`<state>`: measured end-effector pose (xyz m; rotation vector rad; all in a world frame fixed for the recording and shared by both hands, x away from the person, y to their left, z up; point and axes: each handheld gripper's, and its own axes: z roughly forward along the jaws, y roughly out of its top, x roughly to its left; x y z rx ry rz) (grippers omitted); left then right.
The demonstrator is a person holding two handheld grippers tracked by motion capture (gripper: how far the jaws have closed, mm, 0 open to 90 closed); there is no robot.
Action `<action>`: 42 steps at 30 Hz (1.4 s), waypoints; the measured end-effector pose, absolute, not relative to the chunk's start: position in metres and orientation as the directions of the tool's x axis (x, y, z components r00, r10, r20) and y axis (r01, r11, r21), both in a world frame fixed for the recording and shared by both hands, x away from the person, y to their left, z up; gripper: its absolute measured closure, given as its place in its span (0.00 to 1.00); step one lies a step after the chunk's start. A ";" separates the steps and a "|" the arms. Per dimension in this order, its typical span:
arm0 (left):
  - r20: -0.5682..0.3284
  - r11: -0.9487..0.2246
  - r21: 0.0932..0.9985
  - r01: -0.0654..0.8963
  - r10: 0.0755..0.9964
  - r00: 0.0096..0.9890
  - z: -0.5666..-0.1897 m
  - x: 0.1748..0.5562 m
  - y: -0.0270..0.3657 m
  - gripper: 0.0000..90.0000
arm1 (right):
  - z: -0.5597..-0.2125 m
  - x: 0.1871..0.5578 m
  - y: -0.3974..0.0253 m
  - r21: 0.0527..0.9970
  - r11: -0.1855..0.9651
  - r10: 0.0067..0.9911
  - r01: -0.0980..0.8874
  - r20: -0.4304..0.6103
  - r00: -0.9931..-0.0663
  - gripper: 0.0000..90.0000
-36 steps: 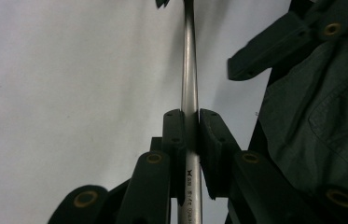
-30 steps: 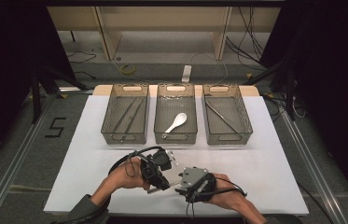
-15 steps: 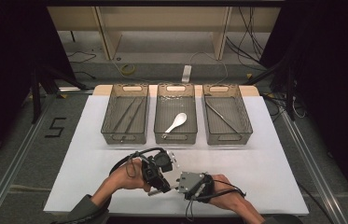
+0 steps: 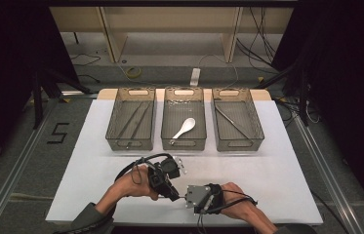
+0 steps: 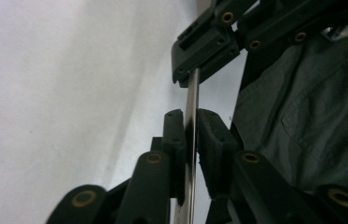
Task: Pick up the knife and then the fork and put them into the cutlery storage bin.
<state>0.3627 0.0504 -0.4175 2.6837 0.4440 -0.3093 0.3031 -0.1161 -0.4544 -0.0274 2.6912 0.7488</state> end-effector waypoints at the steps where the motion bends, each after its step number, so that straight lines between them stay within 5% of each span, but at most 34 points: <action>1: -0.273 -0.862 0.356 0.361 0.274 0.922 -0.417 0.364 0.051 0.79 | -0.454 0.304 -0.117 0.502 0.859 0.080 -0.105 -0.333 -0.940 0.98; 5: -0.259 -0.826 0.403 0.394 0.310 0.915 -0.410 0.367 0.056 0.58 | -0.454 0.306 -0.119 0.502 0.860 0.091 -0.090 -0.325 -0.941 0.98; 18: -0.144 -0.681 0.588 0.435 0.442 0.886 -0.391 0.368 0.087 0.30 | -0.451 0.319 -0.141 0.521 0.854 0.211 0.010 -0.329 -0.921 0.98; 42: -0.152 -0.317 0.839 0.443 0.645 0.749 -0.414 0.355 0.152 0.17 | -0.433 0.358 -0.178 0.626 0.740 0.470 0.248 -0.217 -0.855 0.98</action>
